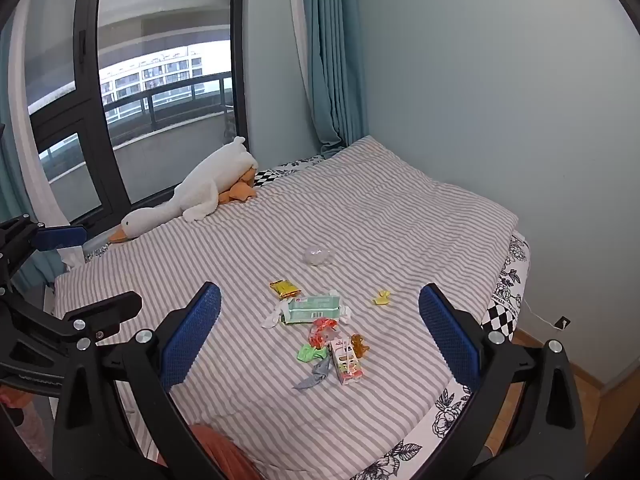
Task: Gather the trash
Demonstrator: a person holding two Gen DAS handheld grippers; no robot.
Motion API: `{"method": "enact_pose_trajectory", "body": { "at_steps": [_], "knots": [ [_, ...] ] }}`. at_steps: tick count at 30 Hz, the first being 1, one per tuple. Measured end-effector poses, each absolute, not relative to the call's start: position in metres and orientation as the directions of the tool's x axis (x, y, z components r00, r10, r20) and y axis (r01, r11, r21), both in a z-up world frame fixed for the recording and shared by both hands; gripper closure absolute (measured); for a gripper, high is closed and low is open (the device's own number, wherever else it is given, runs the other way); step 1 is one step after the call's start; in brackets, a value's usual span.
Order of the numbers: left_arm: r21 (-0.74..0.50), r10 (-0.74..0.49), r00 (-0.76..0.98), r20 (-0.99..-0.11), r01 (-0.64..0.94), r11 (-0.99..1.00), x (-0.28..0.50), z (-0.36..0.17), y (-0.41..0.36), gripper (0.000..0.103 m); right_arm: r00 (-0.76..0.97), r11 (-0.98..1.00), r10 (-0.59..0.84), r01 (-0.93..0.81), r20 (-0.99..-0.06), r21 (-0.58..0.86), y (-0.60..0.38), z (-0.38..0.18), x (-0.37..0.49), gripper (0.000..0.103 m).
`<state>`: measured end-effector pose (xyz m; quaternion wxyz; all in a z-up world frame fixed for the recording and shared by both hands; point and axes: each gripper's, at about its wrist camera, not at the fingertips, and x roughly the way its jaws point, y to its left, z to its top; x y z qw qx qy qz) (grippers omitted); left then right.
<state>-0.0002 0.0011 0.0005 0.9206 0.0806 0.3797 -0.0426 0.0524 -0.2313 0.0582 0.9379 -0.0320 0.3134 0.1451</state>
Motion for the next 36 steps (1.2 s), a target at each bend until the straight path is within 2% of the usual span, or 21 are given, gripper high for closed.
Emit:
{"method": "enact_pose_trajectory", "body": {
  "at_steps": [36],
  "knots": [
    [0.132, -0.005, 0.715, -0.699, 0.136, 0.982, -0.002, 0.001, -0.006, 0.004, 0.776, 0.951, 0.254, -0.308, -0.577, 0.006, -0.228, 0.064, 0.046, 0.007]
  ]
}}
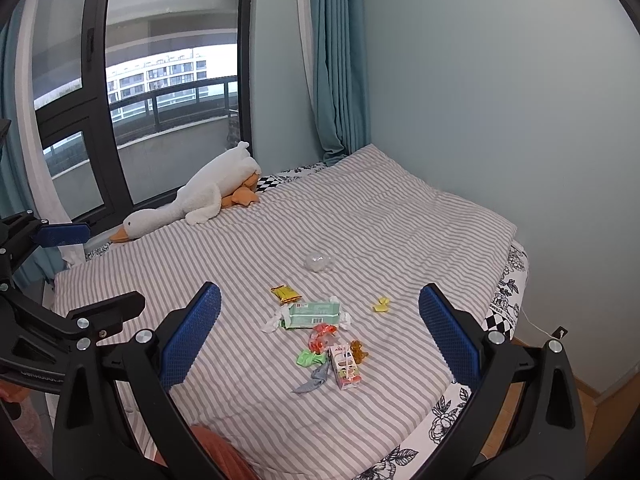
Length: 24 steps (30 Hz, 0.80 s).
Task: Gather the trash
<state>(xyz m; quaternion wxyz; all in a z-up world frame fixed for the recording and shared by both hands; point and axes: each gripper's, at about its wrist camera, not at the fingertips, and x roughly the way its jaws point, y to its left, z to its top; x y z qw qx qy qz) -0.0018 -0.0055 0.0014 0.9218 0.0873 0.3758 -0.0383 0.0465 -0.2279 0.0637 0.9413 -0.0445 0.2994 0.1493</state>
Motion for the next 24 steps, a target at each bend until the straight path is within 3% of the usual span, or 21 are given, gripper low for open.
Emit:
{"method": "enact_pose_trajectory", "body": {
  "at_steps": [24],
  "knots": [
    [0.128, -0.007, 0.721, -0.693, 0.133, 0.983, -0.0012, 0.003, -0.004, 0.004, 0.783, 0.948, 0.268, -0.319, -0.562, 0.007, -0.2259, 0.0654, 0.0397, 0.007]
  ]
}}
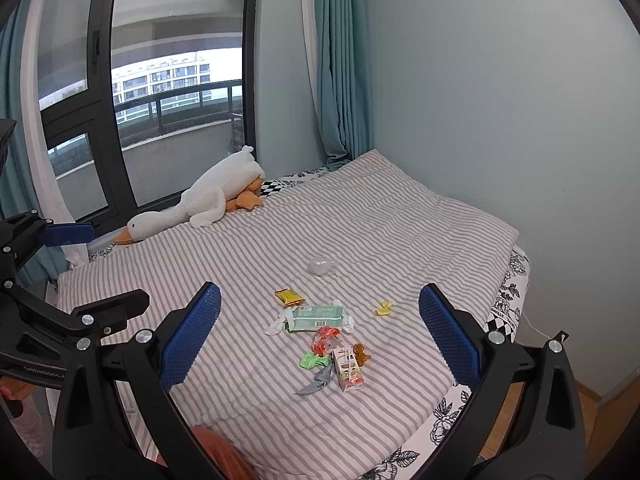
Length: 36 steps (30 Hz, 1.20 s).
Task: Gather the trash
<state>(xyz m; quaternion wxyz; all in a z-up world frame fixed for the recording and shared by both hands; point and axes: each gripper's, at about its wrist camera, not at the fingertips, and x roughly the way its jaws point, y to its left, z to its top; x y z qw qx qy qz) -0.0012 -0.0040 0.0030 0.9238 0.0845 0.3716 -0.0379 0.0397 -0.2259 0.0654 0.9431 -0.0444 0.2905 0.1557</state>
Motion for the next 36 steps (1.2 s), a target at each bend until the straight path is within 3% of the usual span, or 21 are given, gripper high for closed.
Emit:
{"method": "enact_pose_trajectory", "body": {
  "at_steps": [36],
  "knots": [
    [0.125, -0.008, 0.726, -0.688, 0.13, 0.984, -0.0029, 0.0018, -0.0017, 0.004, 0.791, 0.951, 0.262, -0.311, -0.554, 0.006, -0.2263, 0.0627, 0.039, 0.007]
  ]
}}
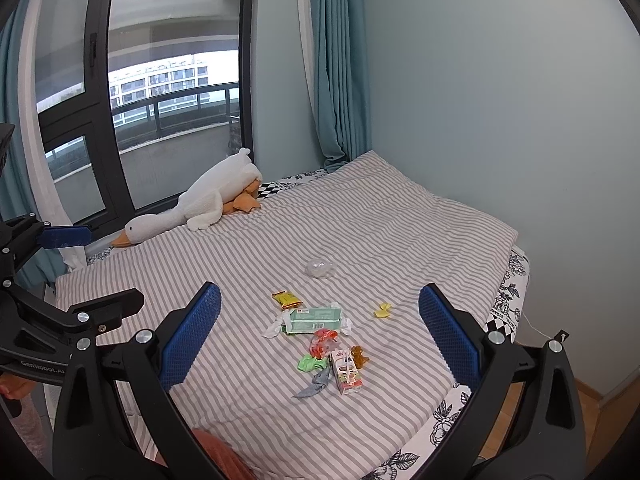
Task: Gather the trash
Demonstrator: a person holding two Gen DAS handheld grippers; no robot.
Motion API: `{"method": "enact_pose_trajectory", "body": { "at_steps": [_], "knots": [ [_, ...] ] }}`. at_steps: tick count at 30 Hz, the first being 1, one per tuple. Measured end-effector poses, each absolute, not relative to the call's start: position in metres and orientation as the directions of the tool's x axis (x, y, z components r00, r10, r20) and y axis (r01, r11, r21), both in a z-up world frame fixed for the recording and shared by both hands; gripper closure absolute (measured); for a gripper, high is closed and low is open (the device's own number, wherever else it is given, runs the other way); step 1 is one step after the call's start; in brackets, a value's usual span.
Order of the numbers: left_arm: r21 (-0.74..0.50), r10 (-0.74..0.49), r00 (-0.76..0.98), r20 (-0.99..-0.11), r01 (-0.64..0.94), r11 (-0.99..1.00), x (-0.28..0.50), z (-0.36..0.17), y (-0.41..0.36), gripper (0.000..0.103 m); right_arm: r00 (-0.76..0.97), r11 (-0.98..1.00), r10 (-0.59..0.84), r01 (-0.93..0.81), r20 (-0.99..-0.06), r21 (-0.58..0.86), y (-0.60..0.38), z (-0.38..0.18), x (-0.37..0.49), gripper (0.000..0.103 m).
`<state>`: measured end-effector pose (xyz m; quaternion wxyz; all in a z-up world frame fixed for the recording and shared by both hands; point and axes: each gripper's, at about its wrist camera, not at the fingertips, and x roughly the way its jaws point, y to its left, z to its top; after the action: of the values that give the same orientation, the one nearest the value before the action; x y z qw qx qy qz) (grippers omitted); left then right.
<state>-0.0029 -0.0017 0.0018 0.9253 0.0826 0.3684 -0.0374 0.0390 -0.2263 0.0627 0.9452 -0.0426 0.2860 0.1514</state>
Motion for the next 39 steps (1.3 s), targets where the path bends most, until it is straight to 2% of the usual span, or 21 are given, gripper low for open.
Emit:
{"method": "enact_pose_trajectory", "body": {
  "at_steps": [12, 21, 29, 39],
  "knots": [
    [0.113, -0.014, 0.711, -0.703, 0.132, 0.985, 0.007, -0.009, -0.004, 0.004, 0.783, 0.951, 0.258, -0.309, -0.566, 0.006, -0.229, 0.054, 0.052, 0.007],
    [0.1, -0.017, 0.69, -0.723, 0.129, 0.987, 0.028, -0.032, 0.003, 0.004, 0.792, 0.954, 0.219, -0.297, -0.569, -0.047, -0.219, 0.037, 0.068, 0.007],
    [0.066, -0.02, 0.605, -0.796, 0.12, 0.991, 0.074, -0.097, 0.021, 0.004, 0.75, 0.959, 0.175, -0.276, -0.638, -0.062, -0.215, -0.031, 0.116, 0.007],
    [0.009, -0.059, 0.494, -0.868, 0.133, 0.991, 0.142, -0.193, 0.024, 0.004, 0.662, 0.96, 0.135, -0.272, -0.737, -0.068, -0.219, -0.156, 0.175, 0.01]
  ]
}}
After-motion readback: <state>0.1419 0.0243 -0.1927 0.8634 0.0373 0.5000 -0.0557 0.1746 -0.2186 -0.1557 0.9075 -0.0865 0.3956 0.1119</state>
